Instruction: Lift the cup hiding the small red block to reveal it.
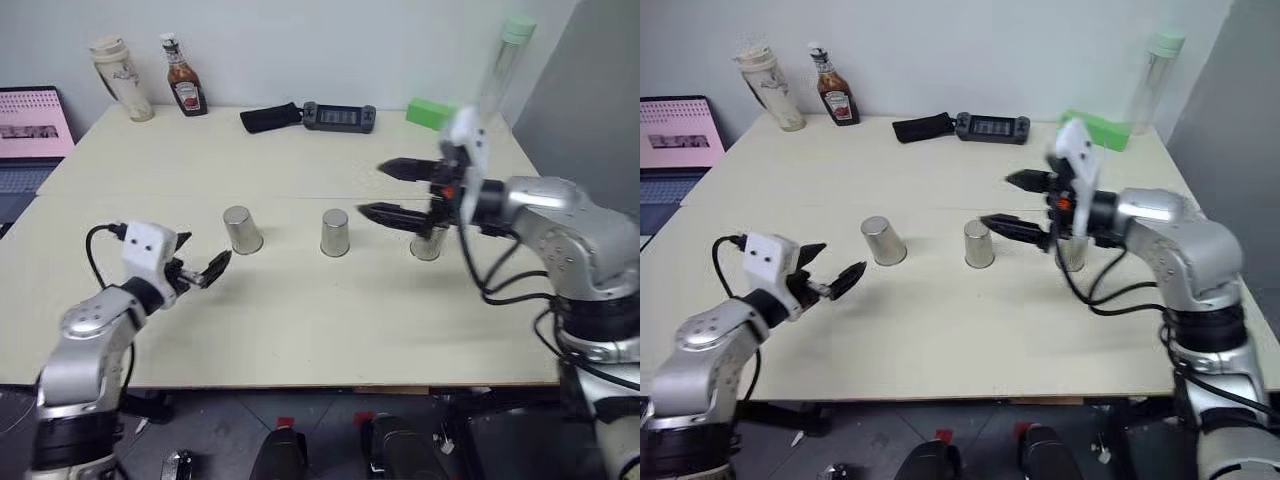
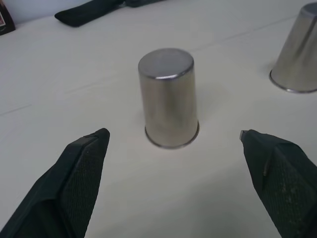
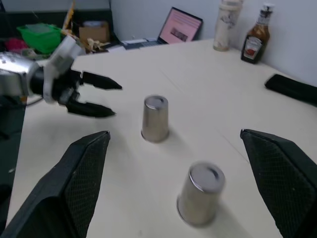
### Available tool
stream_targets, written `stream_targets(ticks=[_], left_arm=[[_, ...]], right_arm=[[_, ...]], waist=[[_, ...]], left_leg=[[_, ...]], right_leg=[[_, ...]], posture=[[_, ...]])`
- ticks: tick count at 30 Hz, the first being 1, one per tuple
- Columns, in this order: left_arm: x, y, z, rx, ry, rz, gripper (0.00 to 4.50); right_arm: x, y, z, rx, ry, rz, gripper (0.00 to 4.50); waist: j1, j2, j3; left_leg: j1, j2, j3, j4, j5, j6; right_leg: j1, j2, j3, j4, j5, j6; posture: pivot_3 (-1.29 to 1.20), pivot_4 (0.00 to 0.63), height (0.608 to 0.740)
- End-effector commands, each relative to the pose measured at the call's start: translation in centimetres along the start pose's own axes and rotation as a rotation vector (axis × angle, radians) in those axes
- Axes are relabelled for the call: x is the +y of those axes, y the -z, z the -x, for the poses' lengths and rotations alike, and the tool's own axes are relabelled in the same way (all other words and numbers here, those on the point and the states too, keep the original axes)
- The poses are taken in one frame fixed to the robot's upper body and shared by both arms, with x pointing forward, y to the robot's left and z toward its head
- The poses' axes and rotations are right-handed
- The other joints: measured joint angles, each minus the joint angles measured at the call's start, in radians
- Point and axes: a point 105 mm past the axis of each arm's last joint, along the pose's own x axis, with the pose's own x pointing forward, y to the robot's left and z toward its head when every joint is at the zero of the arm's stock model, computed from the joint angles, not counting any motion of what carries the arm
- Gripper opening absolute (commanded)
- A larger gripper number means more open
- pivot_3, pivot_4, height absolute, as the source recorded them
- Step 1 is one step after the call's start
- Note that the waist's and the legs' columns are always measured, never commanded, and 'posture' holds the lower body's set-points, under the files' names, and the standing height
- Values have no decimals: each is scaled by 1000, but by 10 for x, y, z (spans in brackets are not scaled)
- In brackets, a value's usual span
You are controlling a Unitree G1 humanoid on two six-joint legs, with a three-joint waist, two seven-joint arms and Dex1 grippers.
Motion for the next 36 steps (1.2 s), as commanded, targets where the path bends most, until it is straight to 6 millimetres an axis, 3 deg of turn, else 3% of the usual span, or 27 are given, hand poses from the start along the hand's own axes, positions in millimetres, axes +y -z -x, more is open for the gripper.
stream_targets(ticks=[1, 10, 20, 28, 36], left_arm=[[7, -5, -9, -22, -91, 13, 4500], [-9, -4, -41, -7, -45, 69, 4500], [-11, -2, -79, 39, -61, 48, 4500], [-18, 4, -93, 39, -20, 56, 4500], [-7, 5, -87, 30, -39, 40, 3050]], right_arm=[[12, -11, -8, -16, -18, 36, 4475], [19, -4, -22, 18, -19, 24, 4475], [26, -3, -26, 11, -31, 29, 4475], [29, 1, -27, 25, -28, 32, 4475], [26, 10, -31, 43, 3, 12, 4500]], waist=[[3, -1, -1], [1, -1, -1], [-1, -1, -1], [-1, -1, -1], [-3, -1, -1]], left_leg=[[-2, 0, -2, 0, 0, 0], [-8, -3, -13, 3, 0, 0], [-7, -2, -16, 3, 0, 0], [-9, -3, -16, 3, 0, 0], [-8, -2, -17, 3, 0, 0]], right_leg=[[0, 0, -1, -1, 0, 0], [-2, -2, -5, -1, 1, 0], [-1, 1, -7, -1, 1, 0], [-1, 0, -7, -1, 1, 0], [-1, 0, -7, -1, 1, 0]], posture=[[0, 150, 740], [0, 150, 740], [0, 150, 740], [0, 150, 740], [0, 150, 740]])
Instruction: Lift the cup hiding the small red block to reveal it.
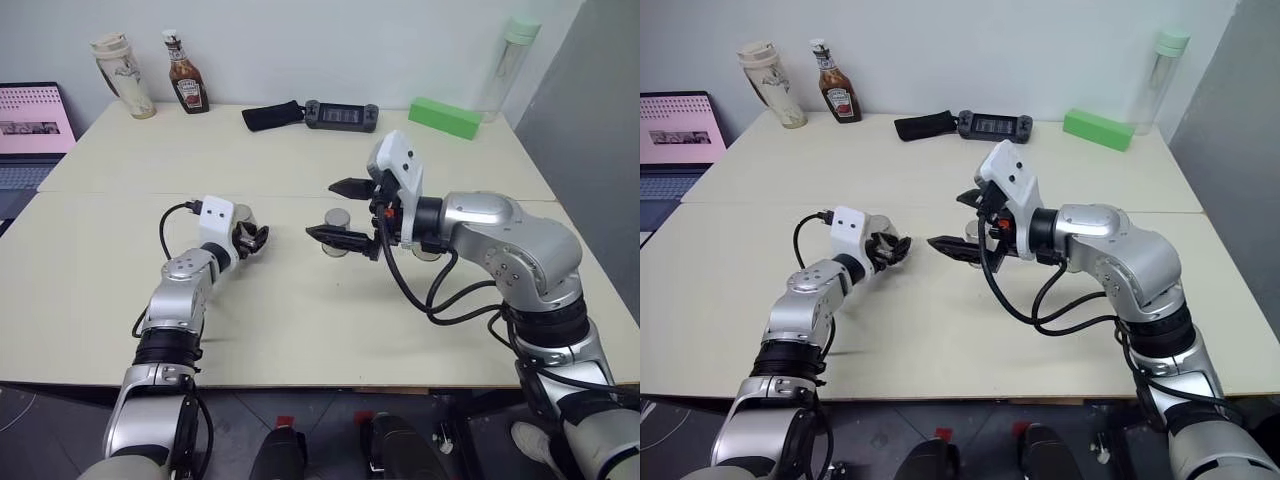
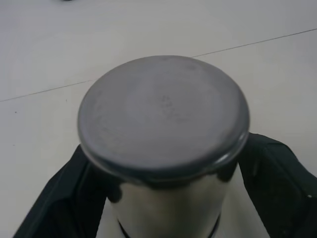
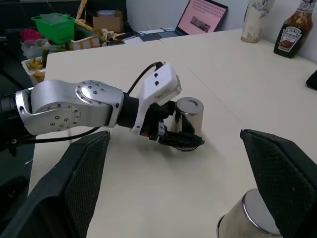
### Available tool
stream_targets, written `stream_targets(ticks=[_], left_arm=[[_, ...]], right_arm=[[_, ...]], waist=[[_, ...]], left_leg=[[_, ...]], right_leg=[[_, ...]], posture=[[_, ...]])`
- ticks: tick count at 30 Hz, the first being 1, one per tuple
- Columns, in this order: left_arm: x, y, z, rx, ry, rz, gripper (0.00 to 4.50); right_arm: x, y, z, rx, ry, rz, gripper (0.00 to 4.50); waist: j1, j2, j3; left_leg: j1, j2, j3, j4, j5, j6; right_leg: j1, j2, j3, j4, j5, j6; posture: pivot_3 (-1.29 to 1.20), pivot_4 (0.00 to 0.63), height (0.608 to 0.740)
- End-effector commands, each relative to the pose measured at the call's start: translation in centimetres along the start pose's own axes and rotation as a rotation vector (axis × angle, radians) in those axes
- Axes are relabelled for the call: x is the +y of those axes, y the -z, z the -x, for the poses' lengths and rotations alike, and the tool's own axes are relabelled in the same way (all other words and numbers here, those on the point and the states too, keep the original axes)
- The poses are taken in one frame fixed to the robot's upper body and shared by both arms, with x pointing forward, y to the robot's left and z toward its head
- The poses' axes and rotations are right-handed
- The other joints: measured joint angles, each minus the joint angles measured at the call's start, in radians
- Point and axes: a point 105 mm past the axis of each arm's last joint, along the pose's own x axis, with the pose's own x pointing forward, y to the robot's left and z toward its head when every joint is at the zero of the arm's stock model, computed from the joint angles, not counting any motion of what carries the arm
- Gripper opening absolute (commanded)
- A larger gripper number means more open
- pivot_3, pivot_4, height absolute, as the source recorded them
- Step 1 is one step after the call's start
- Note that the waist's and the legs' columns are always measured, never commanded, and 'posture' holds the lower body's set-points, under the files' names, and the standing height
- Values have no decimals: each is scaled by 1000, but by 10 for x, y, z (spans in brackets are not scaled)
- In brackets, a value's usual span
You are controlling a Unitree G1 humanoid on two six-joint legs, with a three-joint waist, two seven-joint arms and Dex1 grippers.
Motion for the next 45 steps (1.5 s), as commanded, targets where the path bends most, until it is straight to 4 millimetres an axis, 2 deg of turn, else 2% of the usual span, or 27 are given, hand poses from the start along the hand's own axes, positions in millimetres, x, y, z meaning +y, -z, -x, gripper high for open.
stream_targets(ticks=[1, 7, 11, 15, 17, 20, 22, 27, 32, 36, 37, 41, 45], left_arm=[[11, -17, 5, -63, -21, -26, 2797], [15, -29, 10, -100, -19, -35, 2763], [21, -55, 23, -174, -13, 7, 2763], [38, -79, 43, -220, -5, 36, 2763], [54, -86, 56, -226, -47, 40, 2763], [78, -73, 69, -163, -145, 26, 2763], [86, -60, 73, -125, -191, 7, 2763], [101, -46, 76, -157, -320, 56, 2763], [104, -22, 70, -115, -386, 63, 2763], [105, -11, 70, -93, -407, 76, 2763], [105, -9, 72, -94, -413, 85, 3464], [105, -7, 74, -83, -407, 74, 4309], [110, -11, 76, -85, -420, 76, 4488]], right_arm=[[1, -6, -2, -17, 13, 26, 4500], [-2, -3, -4, -11, 27, 23, 4500], [-3, -2, -5, -7, 28, 22, 4500], [-3, 3, -6, 8, 25, 22, 4500], [-3, 3, -7, 8, 20, 21, 4500], [-2, 5, -9, 12, 15, 11, 4500], [-4, 8, -11, 20, 19, 4, 4500], [-6, 9, -13, 22, 25, 4, 4500], [-5, 9, -15, 22, 20, 8, 4500], [-4, 10, -15, 24, 16, 9, 4500], [-4, 10, -15, 24, 15, 8, 4500], [-3, 10, -14, 25, 12, 8, 4500], [-4, 10, -16, 25, 12, 5, 4500]], waist=[[-1, 0, 0], [0, 0, 0], [0, 0, 0], [-2, 0, 0], [-3, 0, 0], [-6, 0, 0], [-5, 0, 0], [5, 0, 0], [4, -1, 0], [2, -1, 0], [1, -1, 0], [1, -1, 0], [0, -1, 0]], left_leg=[[0, 0, 0, 0, 0, 0], [0, 0, 0, 0, 0, 0], [-1, 0, 0, 0, 0, 0], [-1, 1, -1, 0, 0, 0], [0, 1, 0, 0, 0, 0], [0, 2, 0, 0, 0, 0], [1, 2, 0, -1, 0, 0], [0, 1, -1, 0, 0, 0], [-2, 0, 0, 1, 0, 0], [-2, 1, -1, 0, 0, 0], [-2, 1, -1, 0, 0, 0], [-1, 1, -1, 0, 0, 0], [-1, 1, -1, 0, 0, 0]], right_leg=[[0, 0, 0, 0, 0, 0], [0, 0, 0, 0, 0, 0], [0, 0, 0, -1, 0, 0], [-1, 0, 0, 0, 0, 0], [-1, 0, 0, 0, 0, 0], [-1, 0, 0, 0, 0, 0], [-1, 0, 0, 0, 0, 0], [-1, -1, -1, 0, 0, 0], [-1, -2, -1, -1, 0, 0], [-1, -2, -1, -1, 0, 0], [-1, -2, -2, -1, 0, 0], [-1, -2, -2, 0, 0, 0], [-1, -2, -2, 0, 0, 0]], posture=[[0, 150, 740], [0, 150, 740], [0, 150, 740], [0, 150, 740], [0, 150, 740], [0, 150, 740], [0, 150, 740], [0, 150, 740], [0, 150, 740], [0, 150, 740], [0, 150, 740], [0, 150, 740], [0, 150, 740]])
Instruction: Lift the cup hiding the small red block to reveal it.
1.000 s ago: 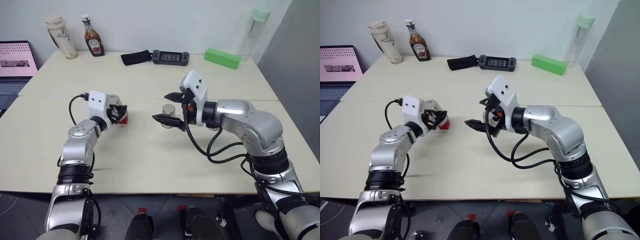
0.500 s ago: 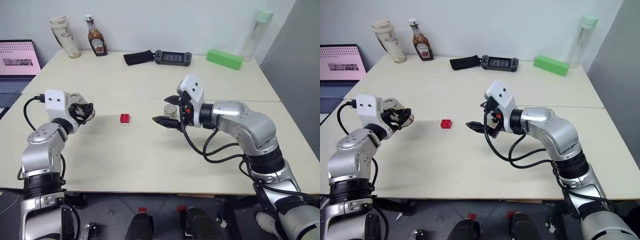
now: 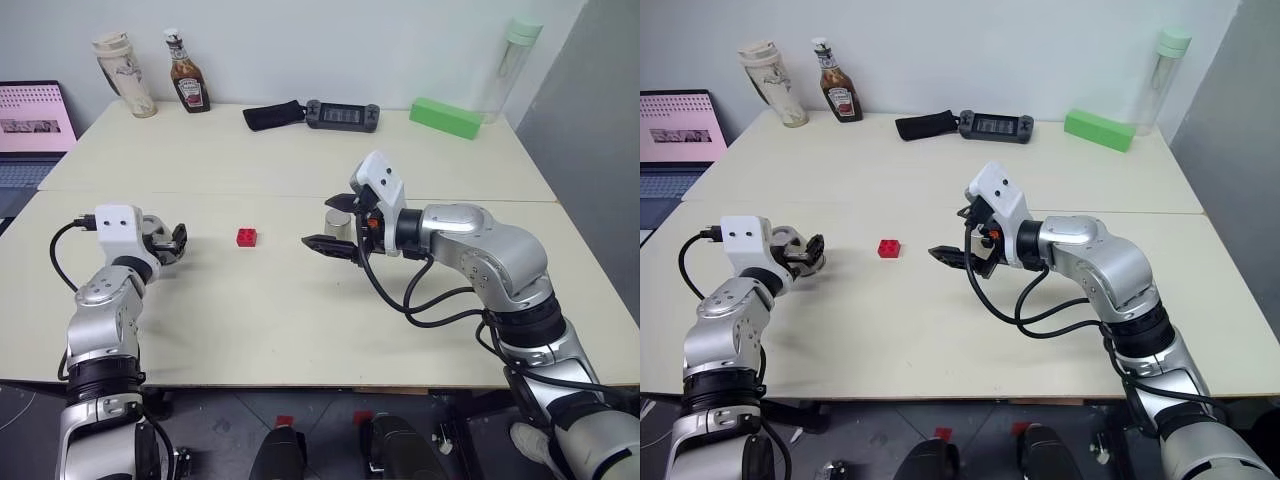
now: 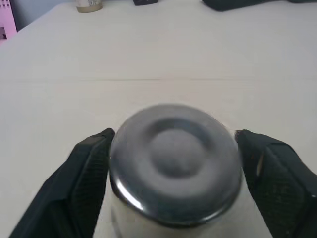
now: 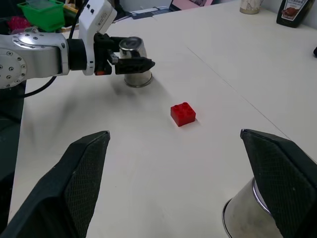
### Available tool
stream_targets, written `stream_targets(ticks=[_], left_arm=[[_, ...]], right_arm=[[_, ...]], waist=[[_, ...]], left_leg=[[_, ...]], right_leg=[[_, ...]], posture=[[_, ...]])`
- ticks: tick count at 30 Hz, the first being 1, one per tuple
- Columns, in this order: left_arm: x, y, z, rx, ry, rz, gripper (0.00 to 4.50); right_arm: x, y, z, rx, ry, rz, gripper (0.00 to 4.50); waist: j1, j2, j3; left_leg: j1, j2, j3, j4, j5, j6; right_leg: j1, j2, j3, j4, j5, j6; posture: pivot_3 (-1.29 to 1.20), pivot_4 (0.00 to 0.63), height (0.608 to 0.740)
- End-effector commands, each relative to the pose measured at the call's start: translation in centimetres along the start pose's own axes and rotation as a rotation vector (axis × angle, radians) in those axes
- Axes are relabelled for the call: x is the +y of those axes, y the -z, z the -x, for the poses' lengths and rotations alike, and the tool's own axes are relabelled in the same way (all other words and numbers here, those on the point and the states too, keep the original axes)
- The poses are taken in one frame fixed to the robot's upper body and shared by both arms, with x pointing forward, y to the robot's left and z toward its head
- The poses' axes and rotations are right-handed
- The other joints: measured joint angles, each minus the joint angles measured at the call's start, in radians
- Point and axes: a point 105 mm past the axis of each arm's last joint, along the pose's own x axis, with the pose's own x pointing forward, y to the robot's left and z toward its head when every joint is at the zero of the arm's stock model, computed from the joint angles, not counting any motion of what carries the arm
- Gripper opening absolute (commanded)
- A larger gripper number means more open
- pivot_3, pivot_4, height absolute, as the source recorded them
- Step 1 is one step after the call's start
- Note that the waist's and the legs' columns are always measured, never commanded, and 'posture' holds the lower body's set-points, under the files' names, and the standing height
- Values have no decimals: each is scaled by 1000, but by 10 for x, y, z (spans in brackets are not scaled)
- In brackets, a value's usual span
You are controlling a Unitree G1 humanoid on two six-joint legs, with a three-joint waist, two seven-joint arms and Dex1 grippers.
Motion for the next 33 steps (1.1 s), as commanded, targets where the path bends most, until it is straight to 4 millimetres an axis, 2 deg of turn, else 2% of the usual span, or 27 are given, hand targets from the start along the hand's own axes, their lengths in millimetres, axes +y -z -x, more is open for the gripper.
stream_targets(ticks=[1, 4, 10, 12, 14, 17, 20, 25, 28, 33], left_arm=[[9, -21, 2, -55, -20, -24, 4488], [0, -29, 10, -45, 58, -36, 4488], [11, -67, 41, -54, 116, -108, 4488], [16, -90, 56, -66, 170, -154, 4488], [-1, -106, 75, -59, 335, -241, 4488], [-30, -107, 98, -28, 548, -335, 4488], [-45, -107, 106, -9, 657, -376, 4488], [-41, -122, 107, -49, 657, -396, 4488], [-40, -115, 113, -16, 704, -396, 4488], [-24, -110, 109, 0, 636, -401, 4488]], right_arm=[[1, -12, 2, -38, -2, 42, 4500], [2, -12, 1, -41, -12, 43, 4500], [2, -13, 2, -40, -18, 50, 4500], [1, -12, 3, -35, -20, 52, 4500], [0, -10, 3, -31, -21, 53, 4500], [0, -8, 3, -25, -22, 53, 4500], [-3, -8, 4, -22, -16, 60, 4500], [-5, -10, 6, -26, -8, 68, 4500], [-5, -8, 7, -22, -1, 67, 4500], [-7, -6, 8, -17, 5, 66, 4500]], waist=[[0, 0, 0], [-1, 0, 0], [-4, 0, 0], [-4, 0, 0], [-7, -1, 1], [-6, 1, 2], [1, 2, 2], [-3, 2, 2], [-4, 2, 2], [-4, 2, 2]], left_leg=[[0, 0, 0, 0, 0, 0], [0, 0, 0, 0, 0, 0], [-1, 0, 0, -1, 0, 0], [-1, 1, 0, -1, 0, 0], [0, 2, 0, -1, 0, 0], [0, 0, 2, -3, 0, 0], [0, -1, 1, -2, 0, 0], [0, 1, 1, -2, 0, 0], [1, 1, 1, -2, 0, 0], [-1, 2, 2, -4, 0, 0]], right_leg=[[0, 0, 0, 0, 0, 0], [0, 0, 0, 0, 0, 0], [-1, 0, 0, 0, 0, 0], [-1, 0, 0, 0, 0, 0], [-2, 1, 0, -1, -1, 0], [-2, 0, 1, 0, -3, 1], [-2, 0, 1, 0, -4, 2], [-2, 2, 1, 0, -4, 3], [-3, 2, 1, 0, -5, 2], [-5, 2, 1, 0, -6, 1]], posture=[[0, 150, 740], [0, 150, 740], [0, 150, 740], [0, 150, 740], [0, 150, 740], [0, 150, 740], [0, 150, 740], [0, 150, 740], [0, 150, 740], [0, 150, 740]])
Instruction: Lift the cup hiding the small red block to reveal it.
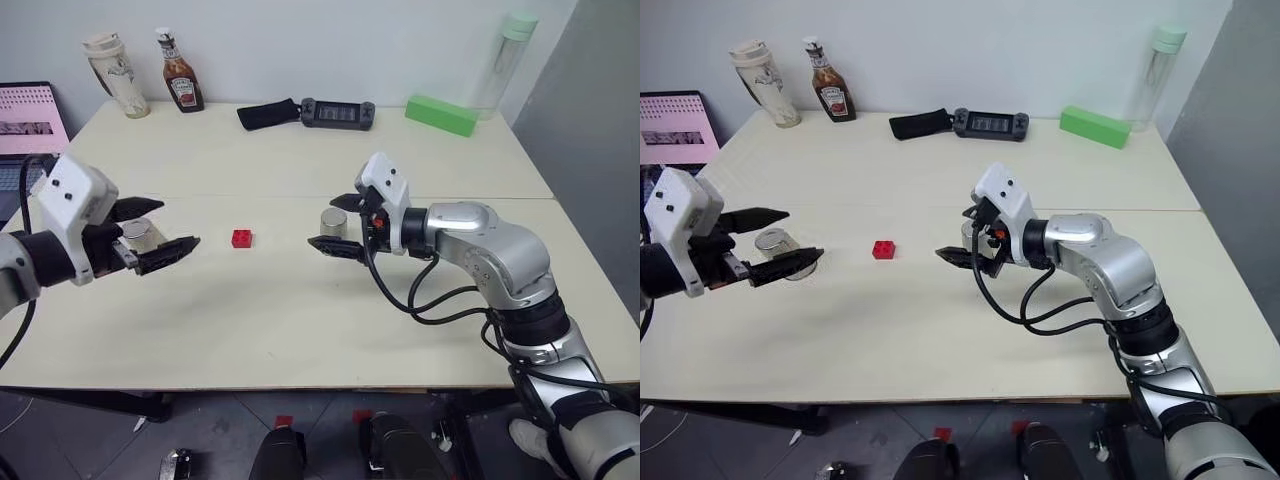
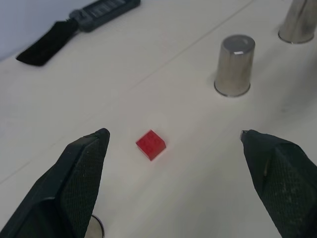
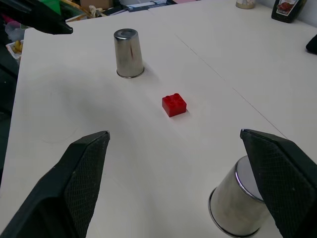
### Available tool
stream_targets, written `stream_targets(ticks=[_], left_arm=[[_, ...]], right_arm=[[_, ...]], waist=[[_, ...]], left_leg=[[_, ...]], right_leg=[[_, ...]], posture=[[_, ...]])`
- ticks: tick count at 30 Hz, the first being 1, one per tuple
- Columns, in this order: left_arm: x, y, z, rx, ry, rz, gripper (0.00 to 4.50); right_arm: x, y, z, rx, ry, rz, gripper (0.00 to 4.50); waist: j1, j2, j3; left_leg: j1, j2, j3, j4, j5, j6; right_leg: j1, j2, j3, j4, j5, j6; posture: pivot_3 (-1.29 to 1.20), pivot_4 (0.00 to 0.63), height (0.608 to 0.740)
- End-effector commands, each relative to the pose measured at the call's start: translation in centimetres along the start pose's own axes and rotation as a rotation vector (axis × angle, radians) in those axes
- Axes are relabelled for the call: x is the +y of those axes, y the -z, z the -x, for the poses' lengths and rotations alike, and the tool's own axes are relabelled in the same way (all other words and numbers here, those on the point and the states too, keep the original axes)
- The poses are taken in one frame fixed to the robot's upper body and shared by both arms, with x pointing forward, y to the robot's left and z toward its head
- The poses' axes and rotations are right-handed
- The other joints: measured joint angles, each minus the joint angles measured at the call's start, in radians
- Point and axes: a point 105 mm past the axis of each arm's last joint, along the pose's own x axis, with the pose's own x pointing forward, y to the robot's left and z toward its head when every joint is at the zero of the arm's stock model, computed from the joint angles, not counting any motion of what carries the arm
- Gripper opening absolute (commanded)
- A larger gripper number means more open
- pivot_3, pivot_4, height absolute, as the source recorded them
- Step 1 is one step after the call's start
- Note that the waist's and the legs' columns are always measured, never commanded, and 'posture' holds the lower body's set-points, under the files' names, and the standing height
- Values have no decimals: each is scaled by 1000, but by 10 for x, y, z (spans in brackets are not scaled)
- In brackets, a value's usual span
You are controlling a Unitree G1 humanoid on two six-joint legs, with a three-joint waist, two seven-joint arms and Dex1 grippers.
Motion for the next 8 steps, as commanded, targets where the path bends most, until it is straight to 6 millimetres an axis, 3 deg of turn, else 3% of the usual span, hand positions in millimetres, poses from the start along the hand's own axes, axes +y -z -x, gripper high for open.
stream_targets(ticks=[1, 8], left_arm=[[17, -11, 15, -34, -99, -51, 4488], [15, -10, 14, -52, -110, -61, 4488]], right_arm=[[-1, -10, 4, -37, 9, 36, 4500], [1, -10, 2, -40, -1, 36, 4500]], waist=[[1, 0, 0], [2, 0, 0]], left_leg=[[0, 0, 0, 0, 0, 0], [0, 0, 0, 0, 0, 0]], right_leg=[[0, 0, 0, 0, 0, 0], [0, 0, 0, 0, 0, 0]], posture=[[0, 150, 740], [0, 150, 740]])
